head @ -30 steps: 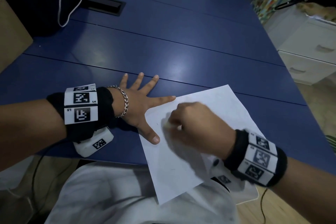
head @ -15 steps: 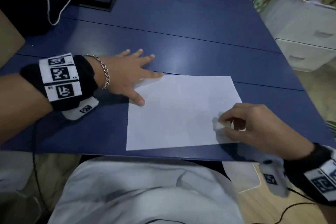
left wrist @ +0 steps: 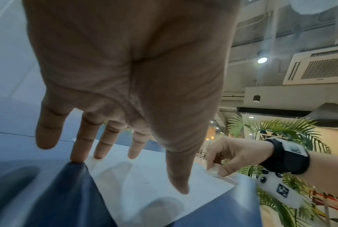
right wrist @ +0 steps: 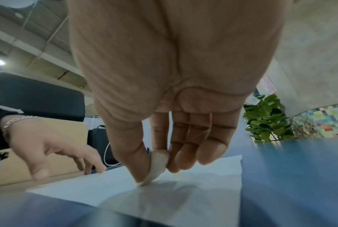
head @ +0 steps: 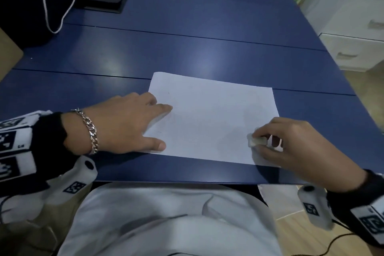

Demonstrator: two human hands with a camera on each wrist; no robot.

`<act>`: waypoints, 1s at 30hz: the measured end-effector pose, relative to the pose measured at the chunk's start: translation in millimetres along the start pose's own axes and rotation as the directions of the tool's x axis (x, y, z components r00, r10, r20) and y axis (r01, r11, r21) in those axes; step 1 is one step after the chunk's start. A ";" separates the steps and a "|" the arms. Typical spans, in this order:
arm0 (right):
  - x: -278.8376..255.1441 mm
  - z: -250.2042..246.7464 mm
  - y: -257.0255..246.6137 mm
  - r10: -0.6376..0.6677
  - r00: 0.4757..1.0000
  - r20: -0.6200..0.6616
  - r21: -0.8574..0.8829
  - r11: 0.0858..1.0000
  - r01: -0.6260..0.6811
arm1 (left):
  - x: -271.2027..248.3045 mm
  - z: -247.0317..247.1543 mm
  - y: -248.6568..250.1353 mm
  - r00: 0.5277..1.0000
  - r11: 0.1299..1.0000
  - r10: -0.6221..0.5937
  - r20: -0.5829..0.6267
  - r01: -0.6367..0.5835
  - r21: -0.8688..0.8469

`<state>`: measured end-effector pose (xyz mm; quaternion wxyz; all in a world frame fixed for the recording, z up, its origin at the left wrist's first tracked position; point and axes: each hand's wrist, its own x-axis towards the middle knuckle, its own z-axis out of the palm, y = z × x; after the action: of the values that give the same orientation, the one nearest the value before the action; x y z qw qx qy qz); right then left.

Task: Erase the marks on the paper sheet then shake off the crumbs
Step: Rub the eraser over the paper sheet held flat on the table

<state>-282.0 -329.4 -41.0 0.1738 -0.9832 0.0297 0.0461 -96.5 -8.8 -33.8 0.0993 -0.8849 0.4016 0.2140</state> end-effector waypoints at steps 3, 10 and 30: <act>-5.4 1.3 -6.5 -0.043 0.997 0.058 -0.002 0.999 0.043 | 8.5 -1.5 -4.3 1.000 1.000 -0.009 -0.003 0.010 0.019; 10.7 -23.3 -35.3 -0.074 0.985 0.159 -0.018 0.997 0.078 | 27.5 -17.5 0.5 0.984 0.986 0.131 -0.121 -0.142 -0.091; 128.3 18.0 -80.2 -0.189 0.977 0.100 -0.128 0.971 0.201 | 87.7 -7.1 -3.0 0.985 0.991 0.128 0.114 -0.125 -0.038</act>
<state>-149.9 -253.5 -43.5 0.1103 -0.9881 -0.0780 0.0735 -40.8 -67.9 -67.7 0.0951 -0.8451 0.4473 0.2770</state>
